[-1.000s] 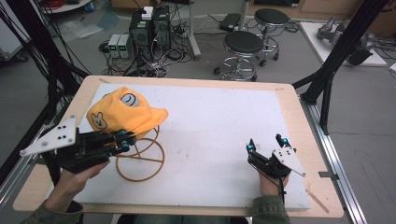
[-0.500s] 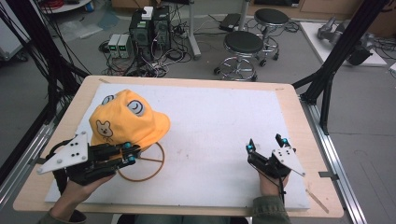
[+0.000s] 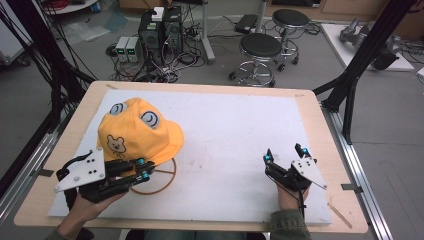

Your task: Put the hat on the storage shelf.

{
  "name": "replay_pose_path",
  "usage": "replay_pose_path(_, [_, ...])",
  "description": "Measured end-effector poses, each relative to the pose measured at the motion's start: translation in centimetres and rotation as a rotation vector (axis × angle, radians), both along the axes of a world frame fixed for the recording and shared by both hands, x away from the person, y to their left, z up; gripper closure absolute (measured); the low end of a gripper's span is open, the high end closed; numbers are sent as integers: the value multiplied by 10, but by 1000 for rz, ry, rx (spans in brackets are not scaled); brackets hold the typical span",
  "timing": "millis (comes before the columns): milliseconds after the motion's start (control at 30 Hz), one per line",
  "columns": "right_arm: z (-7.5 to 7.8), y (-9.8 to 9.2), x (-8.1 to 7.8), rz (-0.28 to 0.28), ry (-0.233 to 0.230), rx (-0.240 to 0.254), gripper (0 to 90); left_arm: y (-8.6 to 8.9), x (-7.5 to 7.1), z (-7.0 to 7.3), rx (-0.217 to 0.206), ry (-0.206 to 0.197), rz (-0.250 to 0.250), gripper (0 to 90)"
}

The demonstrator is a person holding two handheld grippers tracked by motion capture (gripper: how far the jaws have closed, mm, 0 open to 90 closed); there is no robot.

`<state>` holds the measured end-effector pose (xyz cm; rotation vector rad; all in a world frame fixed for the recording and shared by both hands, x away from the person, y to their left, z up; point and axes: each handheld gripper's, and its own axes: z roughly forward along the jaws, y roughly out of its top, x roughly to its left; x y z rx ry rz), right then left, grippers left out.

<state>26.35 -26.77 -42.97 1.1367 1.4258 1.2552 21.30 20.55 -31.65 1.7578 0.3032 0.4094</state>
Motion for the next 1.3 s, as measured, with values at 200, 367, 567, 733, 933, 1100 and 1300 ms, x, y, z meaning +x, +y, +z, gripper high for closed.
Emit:
replay_pose_path(200, [0, 0, 0, 3, -3, 0, 68, 0, -1, 0, 25, 4, -5, 846])
replay_pose_path(367, [0, 0, 0, 5, -4, -4, 68, -2, -2, 1, 31, 0, -5, 826])
replay_pose_path(567, [1, 0, -1, -9, -13, -8, 69, -2, -4, 2, 15, 2, -12, 700])
replay_pose_path(733, [2, 0, -2, -9, -12, -6, 69, -2, -7, 6, -6, 3, -9, 586])
replay_pose_path(933, [2, 0, -2, -9, -14, -8, 68, 2, -8, 10, -48, 0, -11, 488])
replay_pose_path(1100, [2, 1, -2, -6, -13, -10, 68, 7, -9, 12, -83, 12, -22, 467])
replay_pose_path(1300, [2, 1, -2, -3, -10, -7, 68, 14, -14, 19, -122, -6, -13, 434])
